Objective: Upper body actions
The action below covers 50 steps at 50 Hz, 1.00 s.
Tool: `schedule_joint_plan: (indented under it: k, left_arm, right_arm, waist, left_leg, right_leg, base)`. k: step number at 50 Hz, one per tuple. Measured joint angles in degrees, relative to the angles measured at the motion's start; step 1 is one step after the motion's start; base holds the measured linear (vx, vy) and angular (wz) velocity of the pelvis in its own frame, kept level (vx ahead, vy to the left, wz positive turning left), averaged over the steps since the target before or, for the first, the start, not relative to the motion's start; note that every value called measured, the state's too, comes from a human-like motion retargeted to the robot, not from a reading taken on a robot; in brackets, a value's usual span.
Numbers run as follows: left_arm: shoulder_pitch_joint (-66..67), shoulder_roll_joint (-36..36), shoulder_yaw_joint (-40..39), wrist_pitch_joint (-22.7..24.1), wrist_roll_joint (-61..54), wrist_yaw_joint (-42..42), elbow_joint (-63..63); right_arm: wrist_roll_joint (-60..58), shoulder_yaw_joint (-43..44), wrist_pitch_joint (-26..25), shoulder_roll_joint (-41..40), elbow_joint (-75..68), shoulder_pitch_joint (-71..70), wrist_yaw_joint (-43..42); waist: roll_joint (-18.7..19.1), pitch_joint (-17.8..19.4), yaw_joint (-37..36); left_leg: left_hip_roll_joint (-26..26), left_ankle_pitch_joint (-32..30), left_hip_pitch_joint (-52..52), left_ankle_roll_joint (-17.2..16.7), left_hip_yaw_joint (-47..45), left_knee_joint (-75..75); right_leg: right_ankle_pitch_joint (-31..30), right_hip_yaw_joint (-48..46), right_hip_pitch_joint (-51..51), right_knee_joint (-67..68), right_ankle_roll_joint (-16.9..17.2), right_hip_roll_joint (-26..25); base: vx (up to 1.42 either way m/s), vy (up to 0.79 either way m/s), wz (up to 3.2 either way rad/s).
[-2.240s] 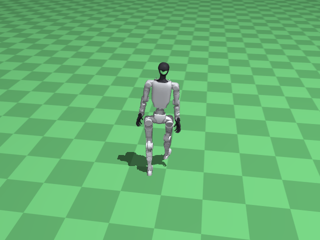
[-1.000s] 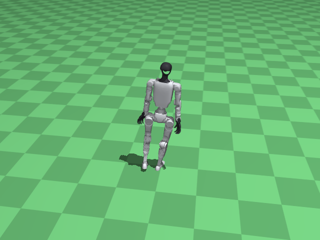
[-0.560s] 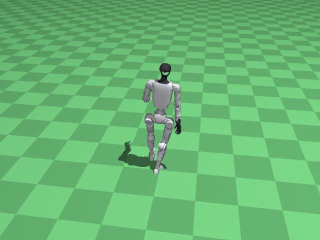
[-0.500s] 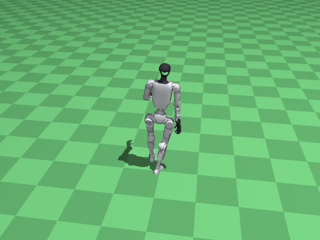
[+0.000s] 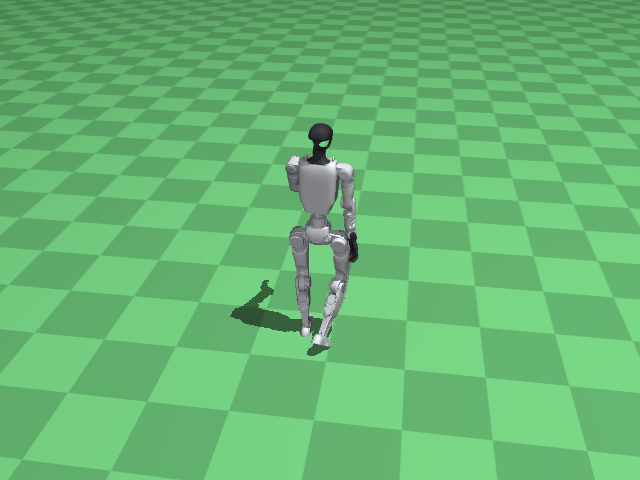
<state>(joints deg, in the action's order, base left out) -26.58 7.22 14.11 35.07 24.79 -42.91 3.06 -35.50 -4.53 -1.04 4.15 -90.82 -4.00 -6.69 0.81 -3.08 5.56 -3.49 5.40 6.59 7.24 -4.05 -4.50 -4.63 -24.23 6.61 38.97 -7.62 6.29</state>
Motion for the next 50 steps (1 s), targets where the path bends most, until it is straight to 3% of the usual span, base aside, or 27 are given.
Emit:
schedule_joint_plan:
  k: [5, 8, 13, 18, 20, 23, 27, 30, 33, 36, 40, 43, 45, 47, 50]
  left_arm:
    - [2.1, -1.7, 0.7, -2.4, -2.0, 6.7, 5.9]
    - [3.5, -1.0, 0.5, -3.2, -1.3, 11.0, 7.4]
    - [4.5, -0.3, -0.4, -3.1, -1.9, 10.8, 7.7]
    - [3.7, -0.8, 0.4, -3.1, -2.0, 9.5, 6.9]
    - [3.3, -1.2, 1.3, -3.1, -1.8, 9.0, 6.6]
    - [2.8, -1.1, 0.9, -3.0, -1.8, 8.7, 5.7]
    - [2.2, -1.3, 1.1, -3.0, -2.4, 8.2, 4.0]
    - [2.0, -1.6, 1.0, -3.1, -3.3, 7.9, 2.7]
    - [2.3, -1.9, 0.8, -3.0, -4.6, 7.9, 1.3]
    - [3.0, -2.1, 0.7, -2.7, -5.7, 7.4, -0.2]
    - [4.1, -2.3, 0.5, -3.0, -6.0, 6.0, -2.0]
    - [4.1, -2.3, 0.1, -3.3, -6.4, 6.4, -2.6]
    - [4.1, -2.1, -0.8, -3.2, -6.4, 6.9, -2.9]
    - [4.0, -2.2, -1.0, -3.1, -6.2, 6.8, -2.9]
    - [4.3, -2.8, -0.5, -3.0, -5.6, 5.9, -2.9]
  right_arm:
    - [-0.7, 0.5, 0.5, -0.1, -0.3, 0.9, -1.4]
    - [-0.9, 0.5, 0.0, 0.2, -1.7, 0.9, -1.1]
    - [-0.2, 1.3, -0.6, 1.1, -3.5, 0.5, 0.4]
    - [5.7, 4.5, 1.0, 1.5, -3.9, 2.2, 1.9]
    - [8.9, 5.9, 1.6, 1.7, -4.4, 3.2, 2.3]
    - [10.1, 5.9, 1.4, 2.4, -6.1, 3.6, 1.9]
    - [7.4, 5.5, -0.7, 3.4, -6.6, 5.0, 2.3]
    - [4.4, 5.1, -2.0, 3.8, -6.6, 6.2, 2.7]
    - [3.1, 5.1, -2.5, 3.7, -6.6, 6.9, 2.3]
    - [3.0, 5.6, -2.3, 3.4, -6.6, 7.1, 1.8]
    - [3.7, 5.7, -2.0, 3.0, -6.6, 5.0, 0.2]
    - [4.4, 5.5, -1.4, 2.4, -6.1, 3.2, -2.4]
    - [4.2, 4.5, -1.1, 2.2, -4.8, 2.5, -4.3]
    - [3.4, 4.3, -0.6, 2.0, -3.6, 1.8, -4.9]
    - [2.5, 4.8, -0.1, 2.1, -1.9, 1.1, -4.1]
  waist:
    - [-0.8, 0.0, 2.0]
    - [-2.0, 0.0, 2.4]
    - [-5.5, 0.4, -2.6]
    - [-6.1, 1.3, -0.4]
    - [-4.3, 2.6, 9.0]
    - [-3.8, 2.3, 8.9]
    - [-3.2, 2.0, 8.4]
    - [-2.5, 1.2, 7.6]
    - [-2.5, 0.2, 7.0]
    - [-2.1, -0.9, 6.3]
    - [-1.5, -1.2, 7.2]
    - [-0.1, 0.3, 18.0]
    - [-1.3, -0.4, 15.9]
    - [-3.3, -2.3, 6.7]
    - [-5.0, -2.4, 8.5]
  left_leg:
    - [-1.0, 0.8, -2.8, 0.1, 1.1, 0.0]
    - [-2.3, 1.8, -4.0, 0.5, 1.4, -0.1]
    - [-5.5, 3.4, -6.8, 1.0, -5.0, 1.4]
    - [-7.1, 4.1, -9.3, 1.1, -2.9, 2.1]
    - [-6.5, 4.1, -10.5, 1.0, 7.0, 0.4]
    - [-6.3, 4.7, -11.2, 0.6, 6.8, 0.7]
    - [-5.6, 5.6, -11.8, -0.3, 7.3, 0.2]
    - [-4.6, 6.6, -11.7, -1.2, 7.9, -0.6]
    - [-4.3, 7.3, -11.9, -2.2, 8.4, -1.7]
    - [-3.6, 7.4, -12.0, -3.3, 9.0, -3.1]
    - [-2.0, 4.2, -12.0, -5.7, 8.9, -5.3]
    - [-0.6, 0.5, -10.2, -8.5, 19.3, -11.3]
    - [-1.0, -3.3, -9.5, -10.1, 16.8, -13.6]
    - [-1.1, -8.0, -8.2, -11.6, 7.0, -15.0]
    - [-2.3, -14.3, -4.5, -14.6, 7.8, -23.1]
  right_leg:
    - [5.5, 4.6, 3.0, -6.1, 4.2, -2.8]
    - [6.5, 6.2, 5.0, -12.5, 6.5, -2.0]
    - [7.7, 14.2, 8.4, -22.7, 8.7, -0.9]
    - [-0.4, 19.7, 12.9, -30.4, 9.8, -0.5]
    - [-4.8, 13.3, 13.4, -33.6, 11.3, 2.9]
    - [-4.9, 15.1, 14.3, -36.4, 11.2, 3.0]
    - [-2.7, 10.0, 14.1, -36.9, 10.9, 4.4]
    - [-1.5, 7.5, 13.5, -36.1, 7.4, 4.1]
    - [-4.5, 7.4, 12.5, -36.9, 7.7, 3.7]
    - [-3.2, 7.6, 11.6, -36.8, 7.8, 2.7]
    - [-0.2, 7.6, 10.3, -36.0, 7.8, 1.5]
    - [-0.2, -2.5, 5.8, -38.2, 7.1, 3.2]
    - [1.2, 0.2, 5.8, -37.6, 6.3, 2.6]
    - [3.8, 9.5, 7.6, -35.8, 7.1, 1.4]
    - [4.3, 7.5, 6.5, -36.2, 6.2, 2.8]
  base:
    - [0.25, 0.04, 0.25]
    - [0.19, 0.0, -0.08]
    - [0.21, 0.01, -1.0]
    - [0.25, 0.0, 0.68]
    - [0.33, -0.05, 3.24]
    - [0.23, -0.06, 0.71]
    - [0.27, -0.11, 0.3]
    - [0.37, -0.21, 0.22]
    - [0.34, -0.21, 0.15]
    - [0.35, -0.23, -0.01]
    - [0.4, -0.3, 0.29]
    - [0.23, -0.21, 2.28]
    - [0.25, -0.34, -0.97]
    - [0.24, -0.31, -2.5]
    - [0.22, -0.22, 0.34]
